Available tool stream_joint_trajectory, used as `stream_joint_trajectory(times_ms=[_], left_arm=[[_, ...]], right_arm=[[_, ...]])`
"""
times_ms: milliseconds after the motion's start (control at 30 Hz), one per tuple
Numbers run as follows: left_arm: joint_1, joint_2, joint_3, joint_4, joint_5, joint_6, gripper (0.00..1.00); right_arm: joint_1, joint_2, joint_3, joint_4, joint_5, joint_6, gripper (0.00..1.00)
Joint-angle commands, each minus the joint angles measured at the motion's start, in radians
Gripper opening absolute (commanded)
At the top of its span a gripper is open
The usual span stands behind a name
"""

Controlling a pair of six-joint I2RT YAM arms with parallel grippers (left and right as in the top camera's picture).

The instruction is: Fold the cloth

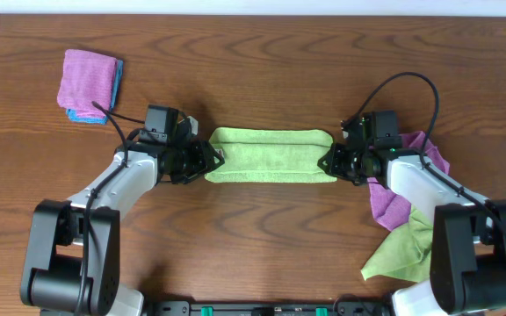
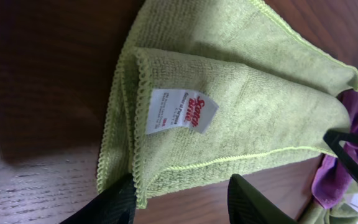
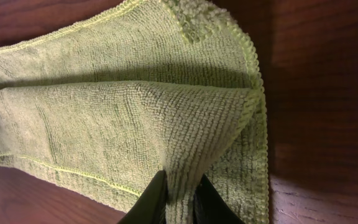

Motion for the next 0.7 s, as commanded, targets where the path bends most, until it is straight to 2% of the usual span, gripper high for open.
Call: stream_joint_trajectory(times_ms=[0, 300, 567, 600, 667], left_arm=[[0.0, -0.019, 0.023, -0.001, 0.04, -0.006, 0.49], [0.0, -0.019, 0.023, -0.014, 0.062, -0.031, 0.49], [-0.005, -0.018, 0.022, -0.052, -0.03, -0.03, 0.49], [-0.005, -0.018, 0.022, -0.06, -0.046, -0.03, 0.48], [-0.005, -0.018, 0.022, -0.061, -0.05, -0.027, 0.4]], right_arm=[[0.0, 0.005, 0.015, -0.002, -0.008, -0.003, 0.13], [0.0, 0.005, 0.015, -0.002, -0.008, -0.003, 0.13], [0.0, 0.005, 0.015, -0.001, -0.008, -0.003, 0.13], [0.0, 0.005, 0.015, -0.001, -0.008, -0.003, 0.12], [0.0, 0.005, 0.015, -0.001, -0.008, -0.003, 0.11]])
